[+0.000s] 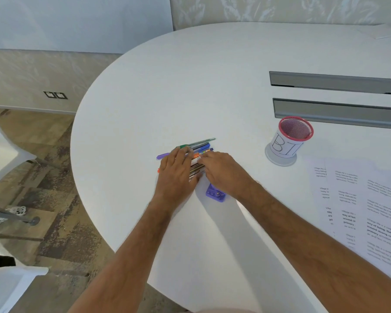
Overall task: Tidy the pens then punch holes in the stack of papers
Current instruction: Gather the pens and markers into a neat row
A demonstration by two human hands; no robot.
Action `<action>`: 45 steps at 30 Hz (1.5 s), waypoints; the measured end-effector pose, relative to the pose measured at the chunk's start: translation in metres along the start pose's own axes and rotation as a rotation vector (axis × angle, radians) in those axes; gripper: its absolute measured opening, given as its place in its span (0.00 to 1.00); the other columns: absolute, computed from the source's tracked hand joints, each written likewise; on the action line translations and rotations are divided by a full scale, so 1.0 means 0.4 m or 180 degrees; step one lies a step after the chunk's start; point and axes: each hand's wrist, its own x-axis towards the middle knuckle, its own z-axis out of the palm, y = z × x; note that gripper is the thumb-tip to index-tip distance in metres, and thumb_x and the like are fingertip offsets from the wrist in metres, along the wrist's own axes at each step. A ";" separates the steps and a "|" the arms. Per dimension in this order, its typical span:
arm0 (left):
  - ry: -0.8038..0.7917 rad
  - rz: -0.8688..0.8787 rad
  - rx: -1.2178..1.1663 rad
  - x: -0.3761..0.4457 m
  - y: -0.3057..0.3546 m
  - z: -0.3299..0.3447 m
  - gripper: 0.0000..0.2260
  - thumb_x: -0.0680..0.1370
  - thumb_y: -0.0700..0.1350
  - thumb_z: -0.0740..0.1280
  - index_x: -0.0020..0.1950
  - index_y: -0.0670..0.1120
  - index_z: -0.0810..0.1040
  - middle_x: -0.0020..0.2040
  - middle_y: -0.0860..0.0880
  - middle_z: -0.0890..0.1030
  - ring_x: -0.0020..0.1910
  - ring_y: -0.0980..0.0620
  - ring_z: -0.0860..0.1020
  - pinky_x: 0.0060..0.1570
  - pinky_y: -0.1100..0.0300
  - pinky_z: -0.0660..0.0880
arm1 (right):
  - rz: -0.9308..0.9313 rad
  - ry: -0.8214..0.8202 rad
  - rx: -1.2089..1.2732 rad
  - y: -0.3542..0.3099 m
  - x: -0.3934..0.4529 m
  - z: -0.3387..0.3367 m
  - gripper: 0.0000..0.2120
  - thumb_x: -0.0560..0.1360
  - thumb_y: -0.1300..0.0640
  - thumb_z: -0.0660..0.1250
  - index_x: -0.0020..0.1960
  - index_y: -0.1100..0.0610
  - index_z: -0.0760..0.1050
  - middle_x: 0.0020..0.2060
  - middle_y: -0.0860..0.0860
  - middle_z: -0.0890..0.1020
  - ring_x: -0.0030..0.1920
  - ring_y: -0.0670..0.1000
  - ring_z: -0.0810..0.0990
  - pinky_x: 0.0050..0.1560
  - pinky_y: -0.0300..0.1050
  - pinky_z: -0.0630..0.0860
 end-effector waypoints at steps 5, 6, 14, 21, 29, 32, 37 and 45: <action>-0.1133 -0.0096 0.0069 0.066 -0.037 0.034 0.42 0.82 0.67 0.60 0.85 0.40 0.55 0.86 0.43 0.54 0.85 0.41 0.52 0.82 0.42 0.51 | 0.0023 -0.0288 0.0434 0.006 0.039 0.004 0.18 0.80 0.65 0.65 0.68 0.55 0.78 0.67 0.52 0.81 0.62 0.56 0.81 0.58 0.49 0.77; -0.1271 -0.0082 0.0182 0.077 -0.048 0.042 0.44 0.81 0.70 0.56 0.86 0.41 0.51 0.87 0.45 0.50 0.86 0.42 0.49 0.82 0.42 0.48 | 0.0019 -0.0334 0.0481 0.007 0.045 0.007 0.19 0.80 0.65 0.66 0.69 0.55 0.78 0.67 0.52 0.81 0.62 0.56 0.81 0.58 0.49 0.78; -0.1507 0.0014 0.0155 0.098 -0.068 0.066 0.41 0.83 0.67 0.55 0.86 0.43 0.46 0.87 0.46 0.48 0.86 0.42 0.47 0.82 0.43 0.46 | -0.0083 -0.0734 0.0400 0.008 0.087 0.018 0.23 0.80 0.71 0.63 0.73 0.58 0.74 0.71 0.56 0.79 0.65 0.57 0.81 0.60 0.49 0.76; -0.1527 -0.0181 -0.0045 0.106 -0.098 0.056 0.39 0.85 0.64 0.55 0.86 0.44 0.46 0.87 0.46 0.47 0.86 0.43 0.44 0.83 0.44 0.44 | -0.0139 -0.0813 0.0534 -0.013 0.122 0.023 0.23 0.81 0.71 0.61 0.74 0.61 0.72 0.74 0.58 0.76 0.70 0.59 0.77 0.68 0.54 0.74; -0.1530 -0.0438 -0.0087 0.109 -0.166 0.044 0.38 0.84 0.64 0.54 0.86 0.44 0.45 0.87 0.47 0.47 0.86 0.44 0.44 0.83 0.44 0.44 | -0.0369 -0.0736 0.0554 -0.050 0.166 0.024 0.26 0.81 0.71 0.60 0.78 0.61 0.69 0.80 0.57 0.67 0.78 0.58 0.69 0.74 0.54 0.69; -0.1543 -0.0518 -0.0090 0.108 -0.187 0.039 0.38 0.84 0.64 0.53 0.87 0.44 0.45 0.87 0.47 0.46 0.86 0.44 0.43 0.83 0.44 0.43 | -0.0392 -0.0699 0.0570 -0.068 0.183 0.031 0.24 0.81 0.70 0.59 0.77 0.61 0.71 0.79 0.58 0.70 0.77 0.58 0.71 0.73 0.55 0.71; -0.1538 -0.0567 -0.0108 0.106 -0.197 0.036 0.39 0.84 0.64 0.53 0.86 0.43 0.46 0.87 0.47 0.46 0.86 0.43 0.44 0.83 0.43 0.44 | -0.0366 -0.0690 0.0557 -0.081 0.201 0.038 0.22 0.81 0.71 0.59 0.74 0.63 0.73 0.77 0.60 0.71 0.75 0.61 0.72 0.72 0.57 0.72; -0.1551 -0.0587 -0.0063 0.107 -0.187 0.025 0.40 0.83 0.65 0.54 0.87 0.45 0.45 0.87 0.48 0.46 0.86 0.43 0.43 0.83 0.42 0.43 | -0.0259 -0.0046 0.0504 -0.050 0.126 0.019 0.26 0.87 0.57 0.54 0.83 0.62 0.58 0.83 0.58 0.61 0.83 0.56 0.57 0.83 0.53 0.48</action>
